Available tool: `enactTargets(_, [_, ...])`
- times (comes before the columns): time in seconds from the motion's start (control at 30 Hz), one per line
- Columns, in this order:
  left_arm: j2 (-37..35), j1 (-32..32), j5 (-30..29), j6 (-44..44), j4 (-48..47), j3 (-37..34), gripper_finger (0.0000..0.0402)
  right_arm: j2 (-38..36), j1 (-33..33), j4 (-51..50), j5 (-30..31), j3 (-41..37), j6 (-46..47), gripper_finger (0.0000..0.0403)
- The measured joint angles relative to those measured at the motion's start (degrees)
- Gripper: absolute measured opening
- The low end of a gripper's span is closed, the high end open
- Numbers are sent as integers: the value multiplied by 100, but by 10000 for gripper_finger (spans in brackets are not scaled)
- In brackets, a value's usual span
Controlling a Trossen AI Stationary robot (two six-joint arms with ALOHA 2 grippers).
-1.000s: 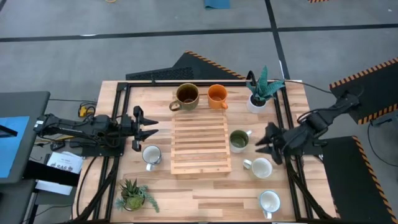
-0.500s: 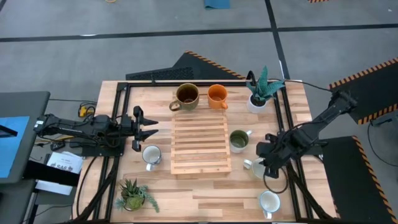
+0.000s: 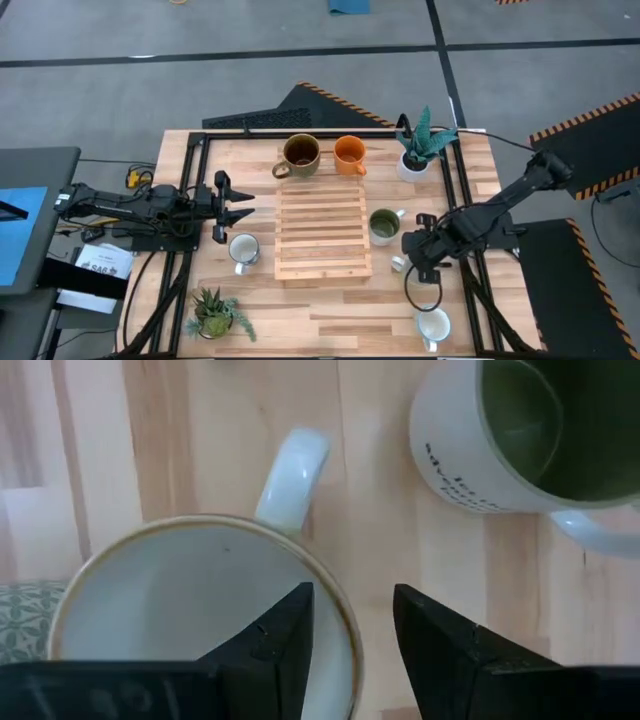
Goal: Place coffee mugs
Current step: Put the light green mug on the shelf
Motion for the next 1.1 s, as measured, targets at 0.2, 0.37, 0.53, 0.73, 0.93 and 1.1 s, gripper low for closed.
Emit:
enactTargets(0.2, [0,0,0,-4,-47,0,147,325,-10,-106,-37,0,-18,161])
enactTargets(0.37, [0,0,2,-9,-53,0,147,598,-10,-166,-55,0,-35,136])
enactTargets(0.53, [0,0,2,-21,-52,0,147,662,-117,-206,-522,6,106,48])
enactTargets(0.73, [1,0,2,-43,-51,0,147,503,-333,-651,-765,424,287,47])
enactTargets(0.93, [0,0,4,-84,-49,0,147,475,-423,-1531,-621,1797,-73,47])
enactTargets(1.1, [1,0,4,-82,-49,0,147,755,-493,-1977,-363,3457,-329,47])
